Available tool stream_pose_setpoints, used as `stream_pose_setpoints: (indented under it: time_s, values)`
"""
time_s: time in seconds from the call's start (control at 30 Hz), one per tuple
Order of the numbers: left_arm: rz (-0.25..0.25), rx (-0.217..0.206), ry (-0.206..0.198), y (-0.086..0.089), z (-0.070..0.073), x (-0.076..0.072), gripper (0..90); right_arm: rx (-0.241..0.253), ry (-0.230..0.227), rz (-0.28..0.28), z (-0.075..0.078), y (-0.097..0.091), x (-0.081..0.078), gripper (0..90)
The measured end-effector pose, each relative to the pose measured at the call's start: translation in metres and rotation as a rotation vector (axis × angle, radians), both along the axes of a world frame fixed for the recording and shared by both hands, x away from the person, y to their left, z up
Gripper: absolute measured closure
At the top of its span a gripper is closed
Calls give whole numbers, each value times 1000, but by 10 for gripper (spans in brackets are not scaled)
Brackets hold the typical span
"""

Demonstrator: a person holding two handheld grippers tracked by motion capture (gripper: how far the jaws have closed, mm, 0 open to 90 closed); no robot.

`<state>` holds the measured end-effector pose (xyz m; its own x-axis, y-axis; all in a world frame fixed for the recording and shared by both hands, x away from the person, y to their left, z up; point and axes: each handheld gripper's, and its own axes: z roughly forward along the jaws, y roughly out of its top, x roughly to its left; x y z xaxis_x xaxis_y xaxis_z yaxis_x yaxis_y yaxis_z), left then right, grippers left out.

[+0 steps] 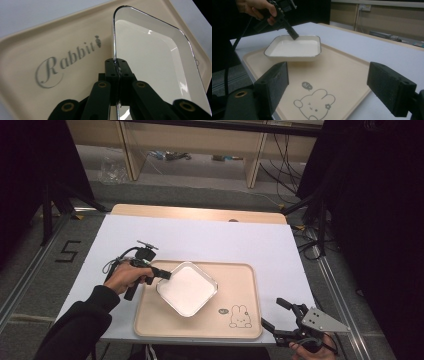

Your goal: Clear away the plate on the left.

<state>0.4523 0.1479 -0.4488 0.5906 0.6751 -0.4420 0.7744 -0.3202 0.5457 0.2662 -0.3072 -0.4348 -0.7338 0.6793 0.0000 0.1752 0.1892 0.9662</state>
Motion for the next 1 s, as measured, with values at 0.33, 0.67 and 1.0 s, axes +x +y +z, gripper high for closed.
stream_pose_setpoints:
  time_s: [0.33,0.67,1.0]
  values:
    - [-68,53,-3,-37,-23,-4,877,20,66,-1,0,1,-3,184]
    - [-74,56,-29,-43,-31,-15,868,13,24,-1,0,0,-1,185]
    - [-72,26,-74,-42,-36,-26,841,1,-3,-6,0,0,0,186]
